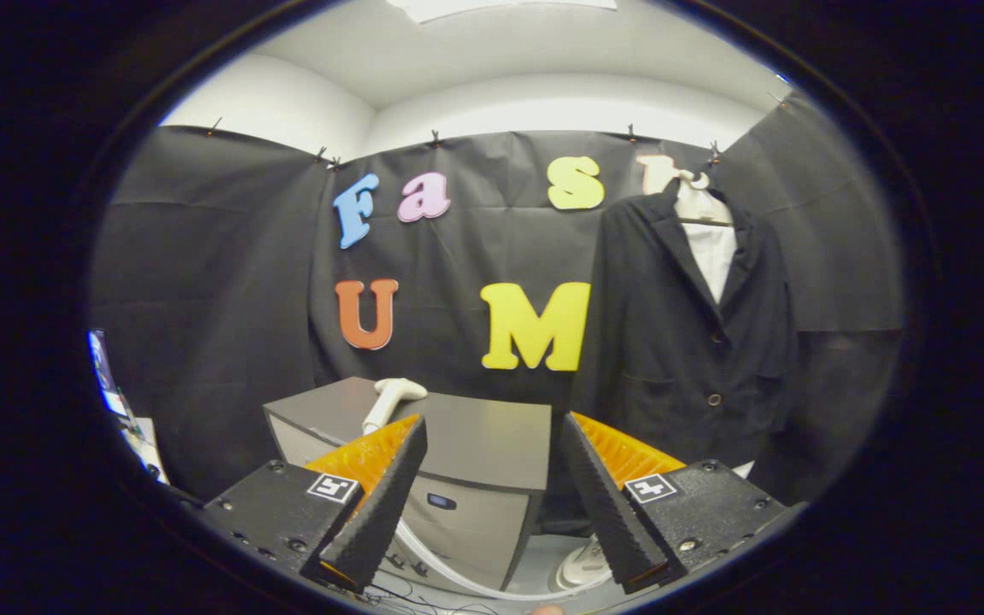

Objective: Iron the clothes twice with a garment steamer, once on the left side and once on the right side.

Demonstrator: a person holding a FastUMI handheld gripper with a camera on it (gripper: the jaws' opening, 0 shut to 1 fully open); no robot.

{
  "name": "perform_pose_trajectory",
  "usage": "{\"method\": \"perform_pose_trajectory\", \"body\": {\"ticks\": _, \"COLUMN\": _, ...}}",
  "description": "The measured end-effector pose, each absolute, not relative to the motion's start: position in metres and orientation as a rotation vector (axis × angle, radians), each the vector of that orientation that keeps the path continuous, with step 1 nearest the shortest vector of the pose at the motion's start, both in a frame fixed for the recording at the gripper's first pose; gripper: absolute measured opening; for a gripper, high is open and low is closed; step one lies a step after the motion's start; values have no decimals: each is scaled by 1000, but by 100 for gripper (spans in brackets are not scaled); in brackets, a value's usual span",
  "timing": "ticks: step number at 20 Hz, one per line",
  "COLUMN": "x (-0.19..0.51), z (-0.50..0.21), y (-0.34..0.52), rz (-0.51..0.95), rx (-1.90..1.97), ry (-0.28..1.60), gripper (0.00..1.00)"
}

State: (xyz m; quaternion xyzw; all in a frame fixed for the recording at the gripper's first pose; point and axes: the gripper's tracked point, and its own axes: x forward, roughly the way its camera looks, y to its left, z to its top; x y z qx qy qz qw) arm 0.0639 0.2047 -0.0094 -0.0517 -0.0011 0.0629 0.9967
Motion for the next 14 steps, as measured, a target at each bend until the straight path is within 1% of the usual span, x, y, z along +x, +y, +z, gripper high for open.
{"method": "perform_pose_trajectory", "body": {"ticks": 6, "x": 131, "z": -34, "y": 279, "rz": 312, "rx": -80, "ry": 165, "gripper": 98}}
{"method": "perform_pose_trajectory", "body": {"ticks": 9, "x": 178, "z": -44, "y": 314, "rz": 405, "rx": -49, "ry": 244, "gripper": 98}}
{"method": "perform_pose_trajectory", "body": {"ticks": 14, "x": 233, "z": -48, "y": 356, "rz": 514, "rx": -66, "ry": 310, "gripper": 98}}
